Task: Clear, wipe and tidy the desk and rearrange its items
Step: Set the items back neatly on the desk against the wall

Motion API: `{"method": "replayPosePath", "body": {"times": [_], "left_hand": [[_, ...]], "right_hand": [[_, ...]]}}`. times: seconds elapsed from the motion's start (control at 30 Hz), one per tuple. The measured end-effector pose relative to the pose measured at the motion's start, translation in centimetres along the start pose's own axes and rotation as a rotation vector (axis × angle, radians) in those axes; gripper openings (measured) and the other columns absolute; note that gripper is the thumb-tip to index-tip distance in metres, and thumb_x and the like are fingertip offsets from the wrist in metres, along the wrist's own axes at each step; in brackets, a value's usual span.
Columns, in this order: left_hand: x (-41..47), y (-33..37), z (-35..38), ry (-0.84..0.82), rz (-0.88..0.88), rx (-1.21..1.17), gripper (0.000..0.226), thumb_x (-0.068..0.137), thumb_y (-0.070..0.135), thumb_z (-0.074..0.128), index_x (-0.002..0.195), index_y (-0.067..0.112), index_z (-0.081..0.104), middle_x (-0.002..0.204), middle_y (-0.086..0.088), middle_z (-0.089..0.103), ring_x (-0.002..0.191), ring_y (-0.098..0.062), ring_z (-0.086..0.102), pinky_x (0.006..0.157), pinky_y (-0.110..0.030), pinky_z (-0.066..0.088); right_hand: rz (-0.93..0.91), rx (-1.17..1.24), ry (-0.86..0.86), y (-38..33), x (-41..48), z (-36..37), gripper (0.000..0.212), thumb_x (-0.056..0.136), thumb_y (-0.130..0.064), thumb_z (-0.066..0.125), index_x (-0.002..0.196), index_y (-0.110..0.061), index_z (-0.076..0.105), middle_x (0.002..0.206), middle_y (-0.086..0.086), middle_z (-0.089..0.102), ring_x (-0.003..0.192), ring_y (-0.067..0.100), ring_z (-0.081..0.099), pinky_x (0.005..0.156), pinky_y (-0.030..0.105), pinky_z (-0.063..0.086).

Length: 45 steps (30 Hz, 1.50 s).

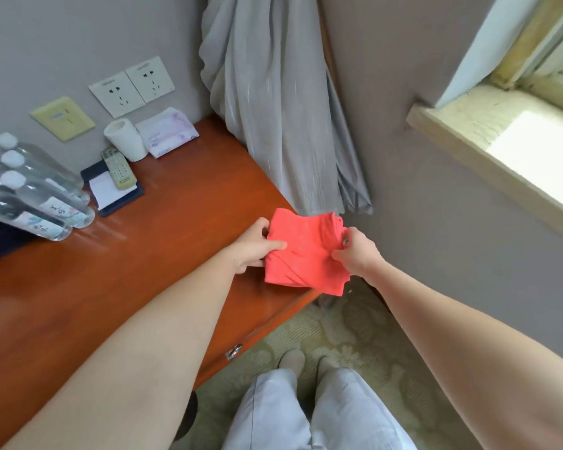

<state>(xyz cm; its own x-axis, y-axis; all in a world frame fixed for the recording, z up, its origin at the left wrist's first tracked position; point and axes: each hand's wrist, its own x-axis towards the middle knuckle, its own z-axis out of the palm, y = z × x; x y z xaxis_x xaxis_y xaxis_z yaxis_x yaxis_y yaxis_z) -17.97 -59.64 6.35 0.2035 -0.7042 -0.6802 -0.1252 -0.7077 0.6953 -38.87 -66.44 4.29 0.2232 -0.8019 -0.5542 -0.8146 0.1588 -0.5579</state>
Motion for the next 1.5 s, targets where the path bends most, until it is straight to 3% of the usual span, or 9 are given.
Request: {"method": "replayPosePath", "body": {"times": [0.17,0.37,0.53,0.7,0.8,0.97,1.17,1.33,1.5], "left_hand": [[-0.3,5.9,2.1,-0.111,0.143,0.059,0.039,0.093,0.017,0.068,0.124,0.018,0.045,0.119,-0.009,0.064,0.102,-0.019,0.067,0.068,-0.029,0.054],[-0.9,13.5,8.0,-0.278,0.332,0.173,0.034,0.093,0.012,0.066,0.117,0.016,0.043,0.109,-0.015,0.063,0.078,-0.017,0.063,0.065,-0.031,0.054],[-2.0,19.6,13.7,-0.397,0.468,0.275,0.043,0.092,0.014,0.068,0.126,0.018,0.043,0.117,-0.013,0.064,0.090,-0.020,0.064,0.073,-0.035,0.056],[-3.4,24.7,19.5,-0.509,0.561,0.336,0.035,0.092,0.015,0.068,0.118,0.020,0.045,0.119,-0.008,0.065,0.087,-0.013,0.066,0.058,-0.023,0.053],[-3.7,27.5,22.4,-0.534,0.622,0.349,0.035,0.091,0.014,0.069,0.114,0.021,0.044,0.120,-0.011,0.065,0.081,-0.014,0.066,0.057,-0.023,0.055],[-4.2,31.4,27.0,-0.590,0.649,0.361,0.038,0.091,0.015,0.070,0.121,0.017,0.046,0.109,-0.002,0.064,0.080,-0.016,0.064,0.073,-0.035,0.057],[-4.2,33.2,32.2,-0.679,0.616,0.336,0.034,0.092,0.015,0.068,0.117,0.017,0.045,0.098,-0.003,0.067,0.078,-0.017,0.066,0.073,-0.036,0.057],[-2.0,32.0,34.3,-0.582,0.568,0.382,0.038,0.092,0.015,0.067,0.123,0.017,0.044,0.111,-0.005,0.064,0.085,-0.018,0.064,0.076,-0.036,0.056],[0.3,30.9,34.0,-0.474,0.547,0.504,0.034,0.094,0.019,0.065,0.119,0.016,0.042,0.114,-0.009,0.062,0.097,-0.022,0.065,0.092,-0.045,0.055]], "right_hand": [[0.013,0.115,0.151,1.2,-1.8,-5.3,0.039,0.080,-0.020,0.060,0.117,-0.015,0.049,0.106,0.005,0.056,0.103,0.032,0.059,0.086,0.049,0.054],[0.074,0.191,0.378,4.4,-5.5,-12.7,0.032,0.079,-0.020,0.061,0.108,-0.019,0.048,0.100,0.001,0.057,0.102,0.030,0.061,0.087,0.049,0.054],[0.137,0.241,0.570,7.4,-9.0,-18.3,0.027,0.078,-0.020,0.064,0.102,-0.019,0.052,0.100,0.003,0.063,0.098,0.029,0.063,0.086,0.042,0.053],[0.183,0.322,0.713,10.1,-12.2,-23.4,0.023,0.079,-0.016,0.066,0.097,-0.019,0.052,0.102,0.010,0.067,0.093,0.031,0.066,0.084,0.048,0.055],[0.186,0.356,0.760,11.3,-13.3,-26.6,0.020,0.078,-0.015,0.067,0.094,-0.018,0.055,0.100,0.010,0.068,0.092,0.032,0.067,0.083,0.049,0.056],[0.198,0.412,0.837,14.1,-14.5,-30.8,0.028,0.073,-0.016,0.066,0.099,-0.013,0.058,0.095,0.009,0.067,0.092,0.031,0.066,0.081,0.053,0.056],[0.247,0.424,0.907,16.7,-15.4,-33.6,0.017,0.078,-0.013,0.065,0.091,-0.018,0.055,0.084,0.002,0.063,0.090,0.031,0.067,0.080,0.050,0.056],[0.291,0.475,0.853,18.4,-14.0,-33.1,0.019,0.076,-0.015,0.068,0.080,-0.024,0.052,0.088,0.002,0.064,0.093,0.030,0.067,0.082,0.051,0.056],[0.302,0.440,0.805,18.7,-12.0,-32.0,0.018,0.079,-0.018,0.069,0.077,-0.025,0.053,0.093,0.006,0.069,0.088,0.031,0.069,0.083,0.050,0.055]]}}
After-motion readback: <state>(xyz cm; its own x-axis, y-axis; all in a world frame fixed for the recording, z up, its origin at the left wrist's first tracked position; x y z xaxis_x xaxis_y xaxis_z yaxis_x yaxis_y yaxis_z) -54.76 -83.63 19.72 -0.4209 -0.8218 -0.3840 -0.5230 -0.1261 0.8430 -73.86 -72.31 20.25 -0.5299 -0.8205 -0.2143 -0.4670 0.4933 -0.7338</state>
